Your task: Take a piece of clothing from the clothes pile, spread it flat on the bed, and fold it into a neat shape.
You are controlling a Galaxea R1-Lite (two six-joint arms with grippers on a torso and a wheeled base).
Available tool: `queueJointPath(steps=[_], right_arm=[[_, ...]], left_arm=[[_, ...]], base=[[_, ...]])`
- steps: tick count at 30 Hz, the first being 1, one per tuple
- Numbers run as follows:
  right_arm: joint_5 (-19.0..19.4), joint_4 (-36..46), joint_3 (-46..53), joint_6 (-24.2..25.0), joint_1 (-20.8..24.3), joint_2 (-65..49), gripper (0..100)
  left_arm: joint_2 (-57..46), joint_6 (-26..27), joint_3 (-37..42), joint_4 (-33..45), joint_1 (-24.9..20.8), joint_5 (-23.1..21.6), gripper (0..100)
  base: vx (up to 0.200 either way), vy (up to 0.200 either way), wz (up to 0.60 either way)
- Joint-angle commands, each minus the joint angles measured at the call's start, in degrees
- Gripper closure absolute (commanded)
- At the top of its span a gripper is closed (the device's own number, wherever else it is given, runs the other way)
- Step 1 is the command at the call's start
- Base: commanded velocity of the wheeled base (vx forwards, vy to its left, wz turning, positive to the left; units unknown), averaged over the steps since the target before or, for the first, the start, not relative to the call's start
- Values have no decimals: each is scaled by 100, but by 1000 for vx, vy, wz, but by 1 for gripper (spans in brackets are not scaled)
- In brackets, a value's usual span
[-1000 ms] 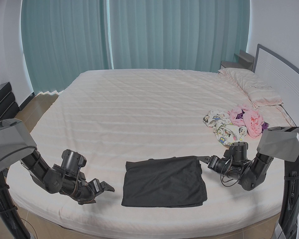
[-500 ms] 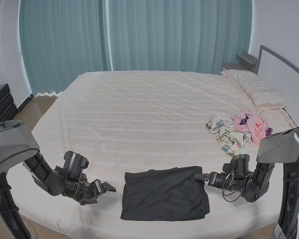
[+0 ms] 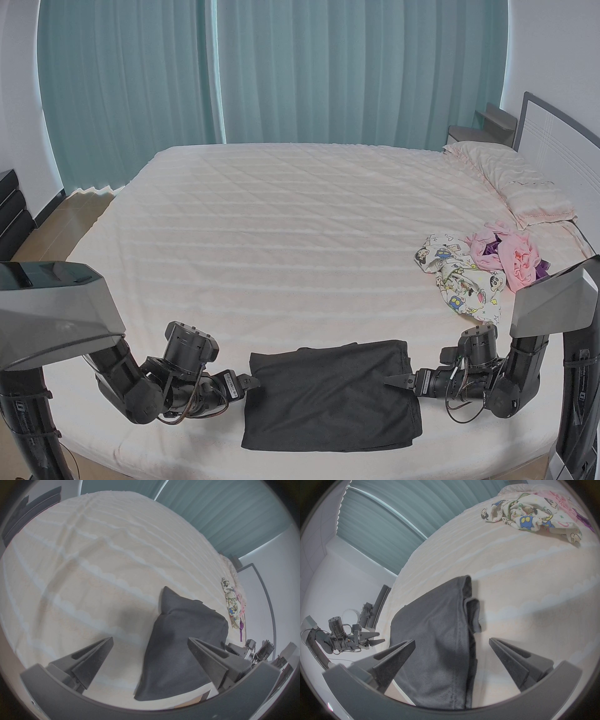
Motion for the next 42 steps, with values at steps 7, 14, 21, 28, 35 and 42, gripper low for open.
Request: queueJointPath(steps=[7, 14, 21, 28, 35, 42], right_arm=[[-113, -672, 61, -8, 415, 496, 0], [-227, -874, 53, 18, 564, 619, 0], [-245, -1296, 184, -8, 591, 821, 0], [-245, -1472, 211, 1, 661, 882, 0], [-254, -1656, 202, -8, 731, 917, 0], [-254, -1665, 176, 1, 793, 917, 0]], left_arm=[[847, 20, 156, -881, -468, 684, 0], [1084, -6, 164, -1672, -618, 701, 0], [1277, 204, -143, -2024, -582, 657, 0], [1348, 248, -231, -2050, -679, 604, 0], [1330, 240, -222, -2059, -785, 604, 0], [1330, 257, -161, -2463, -872, 613, 0]], base=[[0, 0, 0], [0, 0, 0], [0, 0, 0], [0, 0, 0], [0, 0, 0], [0, 0, 0]])
